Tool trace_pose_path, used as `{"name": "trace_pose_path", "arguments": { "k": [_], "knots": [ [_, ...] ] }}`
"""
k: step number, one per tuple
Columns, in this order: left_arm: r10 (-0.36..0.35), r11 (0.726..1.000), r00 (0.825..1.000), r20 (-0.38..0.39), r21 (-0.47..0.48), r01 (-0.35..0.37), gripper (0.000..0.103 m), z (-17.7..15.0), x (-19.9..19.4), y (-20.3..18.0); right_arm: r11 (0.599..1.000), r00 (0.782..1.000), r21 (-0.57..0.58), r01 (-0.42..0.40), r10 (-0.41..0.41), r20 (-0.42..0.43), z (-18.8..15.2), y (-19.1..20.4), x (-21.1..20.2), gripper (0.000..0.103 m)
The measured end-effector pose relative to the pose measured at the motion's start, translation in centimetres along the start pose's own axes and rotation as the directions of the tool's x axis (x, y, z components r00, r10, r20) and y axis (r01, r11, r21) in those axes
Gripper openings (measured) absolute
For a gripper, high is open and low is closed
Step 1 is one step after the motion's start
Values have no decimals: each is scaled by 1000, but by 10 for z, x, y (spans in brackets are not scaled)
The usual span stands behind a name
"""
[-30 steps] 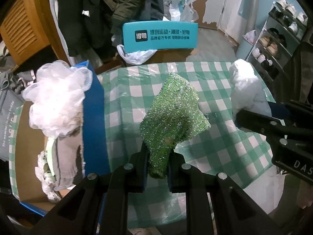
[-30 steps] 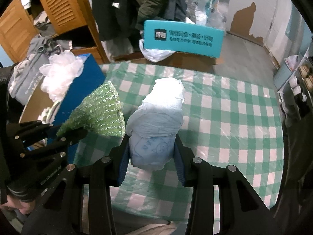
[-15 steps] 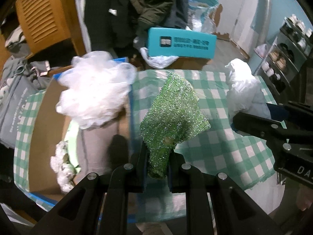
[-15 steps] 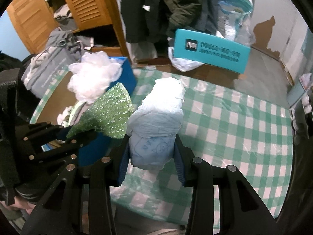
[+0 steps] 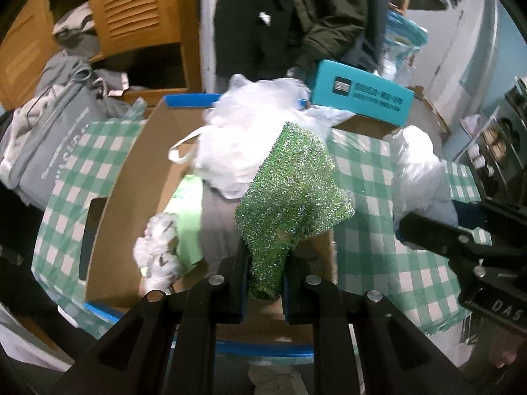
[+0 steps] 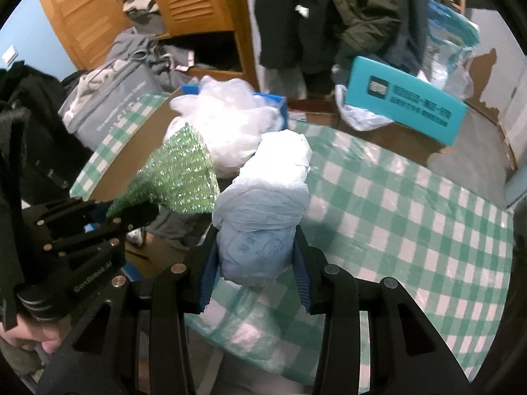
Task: Organize soft objects
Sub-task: 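Carry the green sponge with the left tool while the right tool carries the blue cloth to the box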
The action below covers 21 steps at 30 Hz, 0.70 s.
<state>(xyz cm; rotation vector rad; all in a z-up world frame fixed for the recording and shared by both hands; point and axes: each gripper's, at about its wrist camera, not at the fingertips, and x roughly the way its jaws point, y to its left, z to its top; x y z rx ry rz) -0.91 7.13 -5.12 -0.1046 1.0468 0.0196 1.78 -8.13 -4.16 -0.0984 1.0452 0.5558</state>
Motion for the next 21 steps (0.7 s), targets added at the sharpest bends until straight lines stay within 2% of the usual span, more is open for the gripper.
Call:
{"name": "trace_pose_path", "arguments": {
  "k": [5, 14, 21],
  "knots": [
    [49, 999, 999, 8, -21, -49, 15, -2, 2, 23, 999, 1000, -23, -26, 25, -15, 8, 19, 15, 40],
    [108, 993, 993, -49, -41, -110, 15, -13, 24, 57, 997, 997, -67, -39, 34, -74, 16, 50, 44, 40],
    [119, 990, 990, -74, -69, -124, 17, -13, 29, 73, 994, 993, -95, -54, 44, -105, 19, 66, 62, 44]
  ]
}}
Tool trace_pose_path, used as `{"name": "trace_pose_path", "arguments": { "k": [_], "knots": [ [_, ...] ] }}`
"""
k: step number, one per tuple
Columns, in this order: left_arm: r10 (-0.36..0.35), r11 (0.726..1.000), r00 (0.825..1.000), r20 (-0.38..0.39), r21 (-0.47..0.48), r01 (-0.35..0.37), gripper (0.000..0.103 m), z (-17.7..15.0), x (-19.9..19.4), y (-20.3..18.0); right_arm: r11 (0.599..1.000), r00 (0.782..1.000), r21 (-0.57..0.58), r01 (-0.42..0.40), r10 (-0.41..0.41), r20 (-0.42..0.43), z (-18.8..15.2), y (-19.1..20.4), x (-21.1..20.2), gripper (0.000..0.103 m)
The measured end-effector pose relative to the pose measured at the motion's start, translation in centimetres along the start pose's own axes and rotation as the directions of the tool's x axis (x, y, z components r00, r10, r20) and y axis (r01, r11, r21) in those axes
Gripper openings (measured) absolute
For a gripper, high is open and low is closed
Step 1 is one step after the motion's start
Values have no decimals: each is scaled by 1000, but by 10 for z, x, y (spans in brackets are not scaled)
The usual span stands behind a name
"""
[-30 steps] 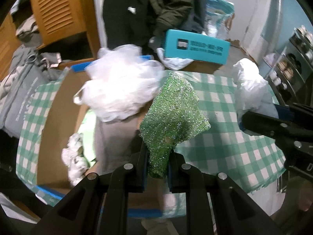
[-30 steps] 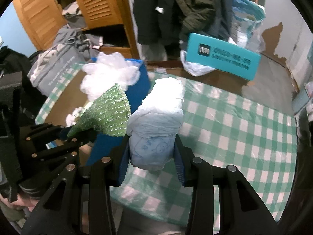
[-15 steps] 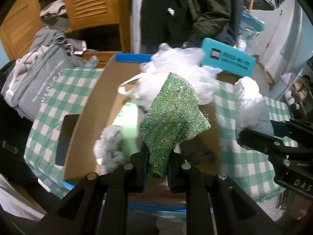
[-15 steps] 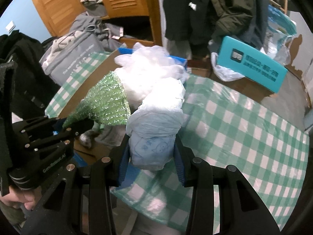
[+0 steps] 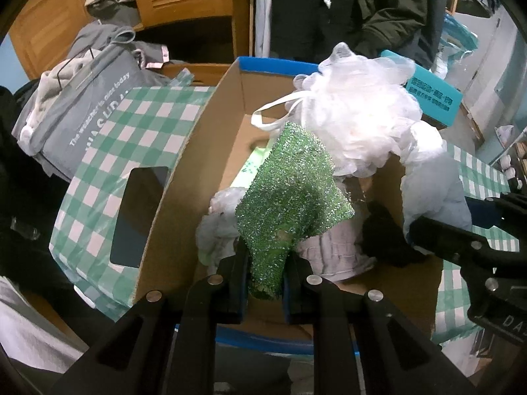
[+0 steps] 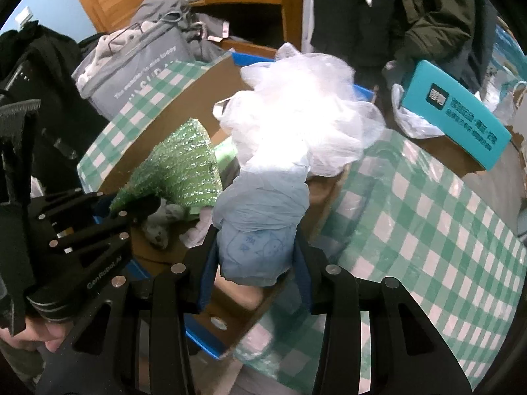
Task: Organize soft objects
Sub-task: 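Carry the green sponge with the left tool while the right tool carries the blue cloth to the box, then open the left tool over the box while the right tool releases the blue cloth inside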
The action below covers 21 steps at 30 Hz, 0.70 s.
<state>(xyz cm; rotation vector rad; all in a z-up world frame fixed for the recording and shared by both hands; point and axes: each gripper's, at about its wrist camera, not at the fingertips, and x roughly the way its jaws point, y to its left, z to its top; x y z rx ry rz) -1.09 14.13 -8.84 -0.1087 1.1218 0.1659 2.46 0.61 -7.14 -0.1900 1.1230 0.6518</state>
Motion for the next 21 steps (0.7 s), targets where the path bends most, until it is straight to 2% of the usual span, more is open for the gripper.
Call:
{"name": "trace_pose_path", "arguments": {
  "k": [2, 3, 5, 7, 11, 15, 19, 21],
  "knots": [
    [2, 1000, 1000, -5, -12, -2, 20, 1, 0, 3, 1000, 1000, -9, -1, 1, -8, 2, 2, 2, 46],
    [2, 1000, 1000, -4, -23, -2, 29, 1, -2, 5, 1000, 1000, -12, -1, 1, -9, 2, 3, 3, 51],
    [-3, 999, 1000, -2, -32, 3, 36, 2, -5, 6, 1000, 1000, -12, 9, -9, 5, 2, 3, 1, 58],
    [0, 999, 1000, 5, -36, 1, 37, 2, -7, 7, 1000, 1000, -5, 20, -20, 19, 3, 2, -3, 66],
    [0, 1000, 1000, 12, -28, 0, 41, 4, -13, 5, 999, 999, 31, 25, -26, 41, 2, -8, -14, 69],
    [-1, 1000, 999, 42, -11, 2, 59, 4, -24, -1, 997, 997, 64, 47, -51, 65, 0, -17, -26, 72],
    [-20, 1000, 997, 76, 16, 19, 66, 4, -38, -11, 994, 994, 96, 59, -68, 88, -3, -24, -41, 73],
    [-29, 999, 995, 95, 29, 27, 78, 4, -44, -15, 992, 990, 99, 80, -90, 104, -5, -26, -50, 73]
  ]
}}
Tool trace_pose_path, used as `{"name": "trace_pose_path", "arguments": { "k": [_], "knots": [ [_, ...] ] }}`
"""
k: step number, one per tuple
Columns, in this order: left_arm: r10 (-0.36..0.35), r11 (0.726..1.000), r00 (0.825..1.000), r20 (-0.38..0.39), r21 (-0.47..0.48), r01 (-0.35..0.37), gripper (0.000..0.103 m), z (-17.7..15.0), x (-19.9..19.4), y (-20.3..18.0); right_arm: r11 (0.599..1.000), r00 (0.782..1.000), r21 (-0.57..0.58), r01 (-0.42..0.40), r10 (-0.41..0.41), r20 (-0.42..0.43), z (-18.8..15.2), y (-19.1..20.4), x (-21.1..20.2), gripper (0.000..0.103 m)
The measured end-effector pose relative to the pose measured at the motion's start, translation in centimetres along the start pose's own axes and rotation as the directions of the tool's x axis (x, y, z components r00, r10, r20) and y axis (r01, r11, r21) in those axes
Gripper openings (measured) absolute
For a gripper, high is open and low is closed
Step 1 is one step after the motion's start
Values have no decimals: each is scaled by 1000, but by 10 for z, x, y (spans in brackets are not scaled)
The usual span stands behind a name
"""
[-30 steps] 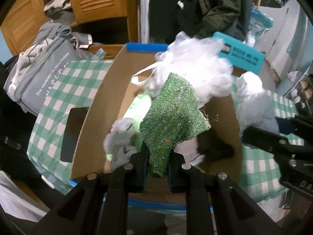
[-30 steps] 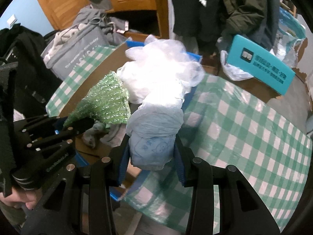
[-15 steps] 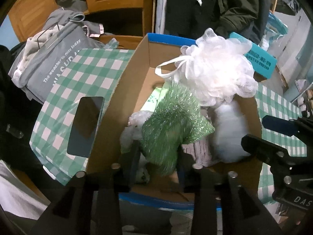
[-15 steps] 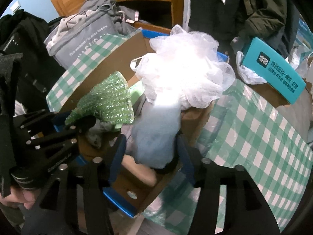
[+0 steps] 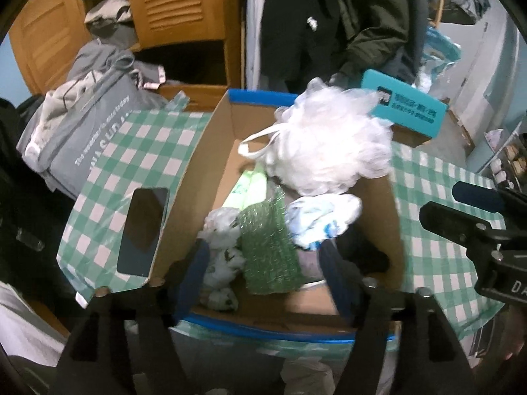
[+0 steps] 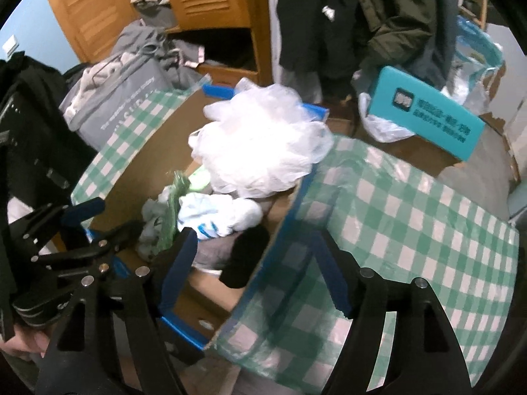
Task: Organize soft objects
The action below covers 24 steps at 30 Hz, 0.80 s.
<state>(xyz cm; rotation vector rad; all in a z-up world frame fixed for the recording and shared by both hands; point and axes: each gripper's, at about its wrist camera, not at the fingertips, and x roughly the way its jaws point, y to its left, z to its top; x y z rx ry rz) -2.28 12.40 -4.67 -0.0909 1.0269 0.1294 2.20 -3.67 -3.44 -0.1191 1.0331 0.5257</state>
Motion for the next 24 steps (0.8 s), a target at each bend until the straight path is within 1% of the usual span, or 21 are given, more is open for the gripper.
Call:
{"name": "trace_pose_path", "arguments": {
  "k": [4, 5, 8, 12, 14, 20, 22, 24],
  "knots": [
    [-11, 999, 999, 41, 41, 9, 83, 2, -12, -11, 1000, 999, 12, 26, -26, 41, -2, -6, -19, 73],
    [-11, 999, 999, 48, 51, 9, 86, 2, -15, -15, 999, 998, 14, 30, -30, 50, -3, -7, -23, 73],
    [-27, 997, 997, 73, 69, 22, 87, 3, -24, -23, 999, 995, 27, 43, -45, 85, -4, -11, -38, 73],
    [-59, 995, 992, 108, 81, 51, 98, 5, -36, -32, 998, 991, 37, 49, -53, 126, -6, -17, -57, 73],
    [-65, 995, 990, 125, 78, 55, 101, 6, -41, -34, 998, 989, 43, 51, -57, 135, -7, -20, -63, 73],
    [-39, 995, 987, 156, 94, 25, 101, 9, -50, -42, 997, 986, 69, 43, -54, 157, -13, -32, -79, 73],
    [-42, 995, 986, 161, 95, 26, 101, 9, -52, -45, 996, 985, 73, 45, -57, 165, -16, -35, -84, 74],
    [-58, 994, 988, 145, 100, 44, 101, 10, -53, -48, 996, 983, 76, 48, -61, 172, -19, -38, -88, 74]
  ]
}}
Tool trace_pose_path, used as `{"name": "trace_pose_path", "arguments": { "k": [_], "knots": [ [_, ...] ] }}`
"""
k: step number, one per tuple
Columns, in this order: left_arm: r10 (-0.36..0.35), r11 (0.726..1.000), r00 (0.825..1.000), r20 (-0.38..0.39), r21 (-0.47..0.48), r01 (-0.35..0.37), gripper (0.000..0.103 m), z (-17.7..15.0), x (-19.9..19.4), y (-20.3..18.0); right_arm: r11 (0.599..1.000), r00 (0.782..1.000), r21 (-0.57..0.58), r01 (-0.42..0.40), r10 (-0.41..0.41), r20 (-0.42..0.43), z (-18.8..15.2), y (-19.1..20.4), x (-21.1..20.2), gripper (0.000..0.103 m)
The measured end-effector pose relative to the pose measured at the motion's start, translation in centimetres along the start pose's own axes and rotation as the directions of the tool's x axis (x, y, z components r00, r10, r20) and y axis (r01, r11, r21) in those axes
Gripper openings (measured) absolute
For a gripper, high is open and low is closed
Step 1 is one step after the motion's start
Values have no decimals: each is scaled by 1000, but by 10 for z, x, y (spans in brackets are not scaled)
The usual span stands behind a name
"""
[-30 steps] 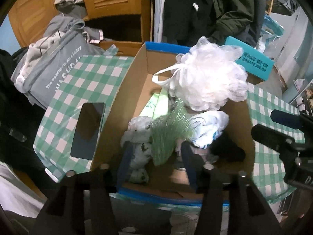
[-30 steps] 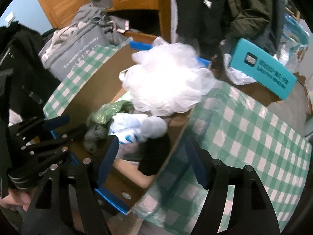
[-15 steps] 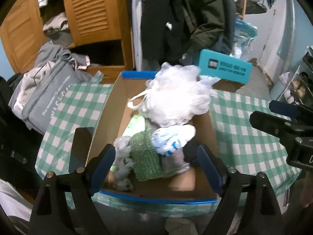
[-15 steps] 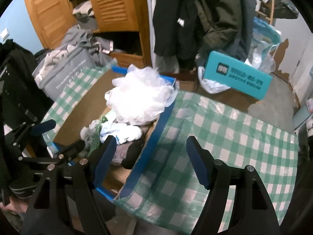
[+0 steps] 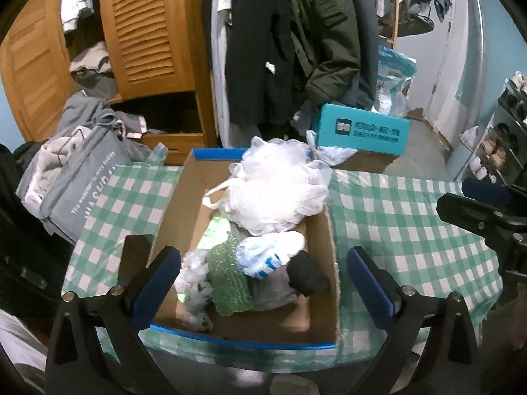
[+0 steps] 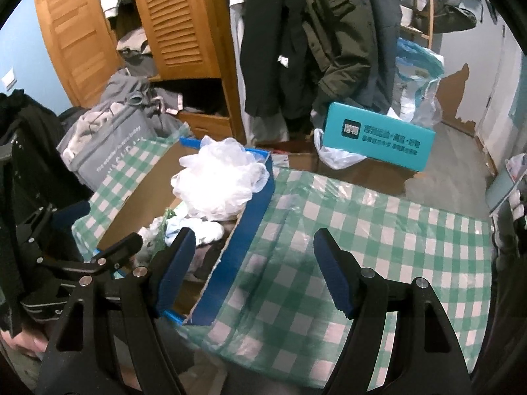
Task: Organize soft objects
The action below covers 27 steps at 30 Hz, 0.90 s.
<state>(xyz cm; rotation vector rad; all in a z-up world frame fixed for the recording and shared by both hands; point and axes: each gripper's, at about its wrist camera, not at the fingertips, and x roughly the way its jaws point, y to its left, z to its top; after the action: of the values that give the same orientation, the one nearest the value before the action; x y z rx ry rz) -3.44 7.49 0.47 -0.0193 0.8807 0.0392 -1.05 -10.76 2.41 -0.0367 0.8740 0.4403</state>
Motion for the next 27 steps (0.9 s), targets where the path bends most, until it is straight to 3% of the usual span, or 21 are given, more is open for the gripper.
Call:
{"name": "trace_pose_path", "arguments": {
  "k": [10, 27],
  "knots": [
    [-13, 1000, 1000, 6, -9, 14, 102, 6, -10, -14, 1000, 1000, 28, 10, -10, 4, -7, -19, -6, 74],
    [19, 998, 999, -27, 68, -17, 102, 3, -6, -38, 998, 1000, 60, 11, -11, -2, -9, -34, -6, 73]
  ]
}}
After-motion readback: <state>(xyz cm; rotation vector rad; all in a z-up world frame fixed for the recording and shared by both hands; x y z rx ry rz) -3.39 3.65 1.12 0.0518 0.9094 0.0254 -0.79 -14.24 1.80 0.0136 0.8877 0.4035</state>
